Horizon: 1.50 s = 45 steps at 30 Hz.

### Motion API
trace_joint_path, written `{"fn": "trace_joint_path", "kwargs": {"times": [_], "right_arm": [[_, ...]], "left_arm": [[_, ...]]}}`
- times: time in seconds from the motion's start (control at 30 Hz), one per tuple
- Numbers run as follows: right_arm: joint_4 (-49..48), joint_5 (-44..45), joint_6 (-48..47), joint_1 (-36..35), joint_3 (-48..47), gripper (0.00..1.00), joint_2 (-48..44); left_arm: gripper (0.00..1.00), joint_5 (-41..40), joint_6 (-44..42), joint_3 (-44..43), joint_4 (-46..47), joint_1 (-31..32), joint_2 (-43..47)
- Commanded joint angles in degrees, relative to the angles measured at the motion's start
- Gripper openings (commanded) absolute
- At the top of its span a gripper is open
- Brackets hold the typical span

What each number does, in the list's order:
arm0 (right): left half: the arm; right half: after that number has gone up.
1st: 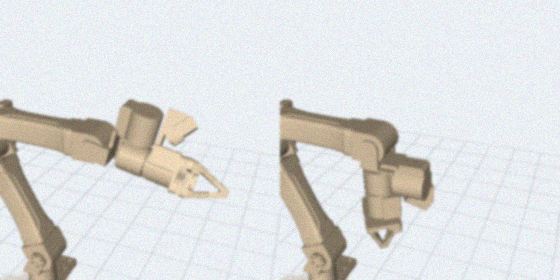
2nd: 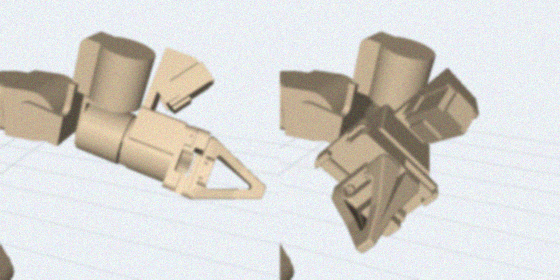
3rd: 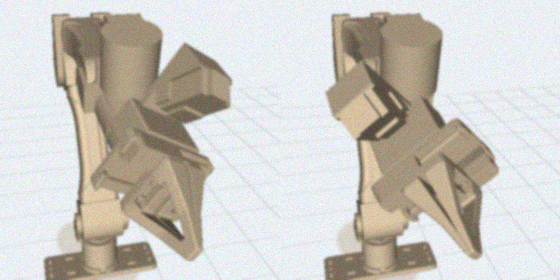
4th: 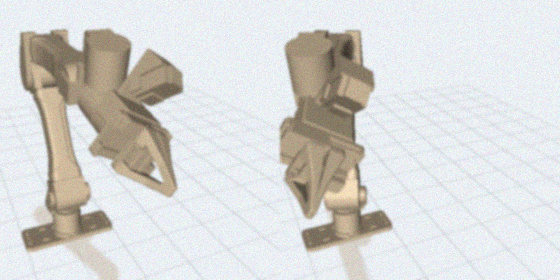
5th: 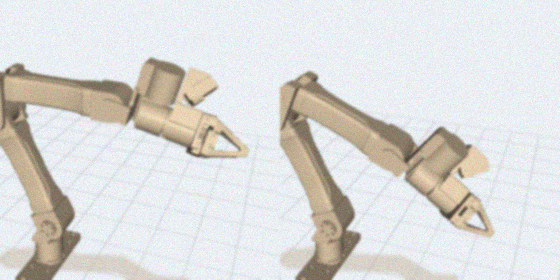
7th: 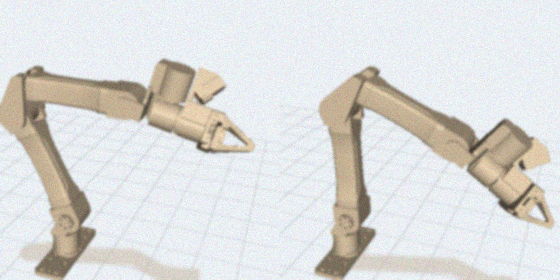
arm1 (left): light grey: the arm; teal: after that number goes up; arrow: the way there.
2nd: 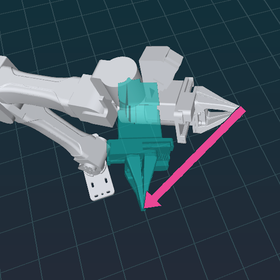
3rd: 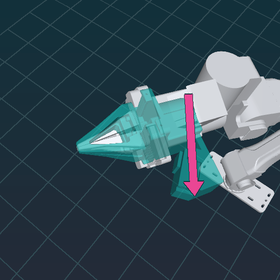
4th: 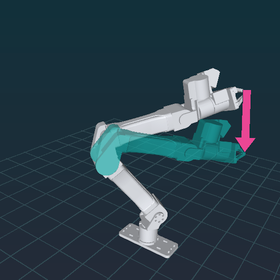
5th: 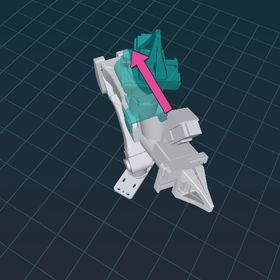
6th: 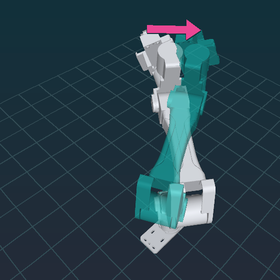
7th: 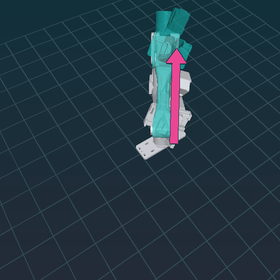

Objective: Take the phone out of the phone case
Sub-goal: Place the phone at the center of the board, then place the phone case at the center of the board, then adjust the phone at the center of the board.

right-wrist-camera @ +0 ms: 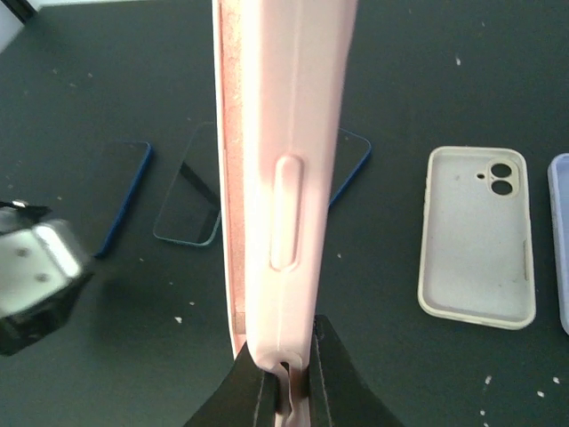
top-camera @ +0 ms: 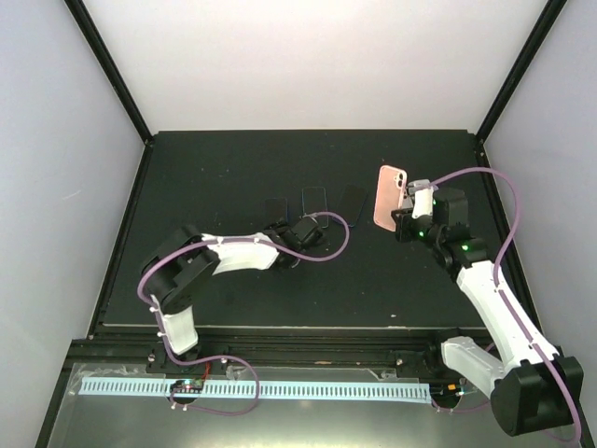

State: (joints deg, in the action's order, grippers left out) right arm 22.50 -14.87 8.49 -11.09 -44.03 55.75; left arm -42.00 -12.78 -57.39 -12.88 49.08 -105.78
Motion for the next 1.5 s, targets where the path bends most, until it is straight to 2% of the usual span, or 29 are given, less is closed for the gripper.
{"fn": "trace_joint_path", "kwargs": {"times": [0.0,0.17,0.33,0.47,0.57,0.67,0.77,0.93,1.1,1.47], "right_arm": [[2.5,3.2,-4.5,0.7,-4.1,0.01,1.9],[4.2,7.7,-10.6,1.0,-6.0,0.01,2.1],[8.8,8.2,-15.8,1.8,-9.0,0.01,3.7],[13.5,6.9,-18.6,3.0,-12.7,0.01,7.0],[16.8,5.2,-20.4,5.1,-15.3,0.01,11.1],[20.8,2.1,-20.3,6.4,-18.9,0.01,17.2],[25.8,-2.2,-18.9,7.4,-24.4,0.01,25.3],[29.5,-8.4,-14.8,8.0,-32.2,0.01,39.0],[30.9,-10.7,-10.0,8.1,-40.2,0.01,51.7],[34.3,-13.1,-4.5,8.2,-49.4,0.01,64.4]], "left_arm": [[0.76,10.5,8.5,-1.8,-8.6,-0.6,8.0],[0.78,17.8,15.6,-2.5,-16.1,0.1,18.9],[0.77,24.8,19.7,-4.5,-22.4,0.2,32.7],[0.79,28.6,16.5,-5.9,-24.7,0.0,40.1],[0.8,28.7,10.9,-2.5,-22.0,-0.3,43.8],[0.82,23.3,9.2,3.3,-17.4,-0.7,45.8],[0.82,23.5,9.0,6.7,-14.6,-1.5,47.2],[0.83,23.1,7.9,7.9,-13.1,-2.0,49.4],[0.82,22.9,7.3,9.3,-12.0,-2.1,51.8],[0.82,23.6,6.4,10.0,-11.3,-2.2,53.4]]}}
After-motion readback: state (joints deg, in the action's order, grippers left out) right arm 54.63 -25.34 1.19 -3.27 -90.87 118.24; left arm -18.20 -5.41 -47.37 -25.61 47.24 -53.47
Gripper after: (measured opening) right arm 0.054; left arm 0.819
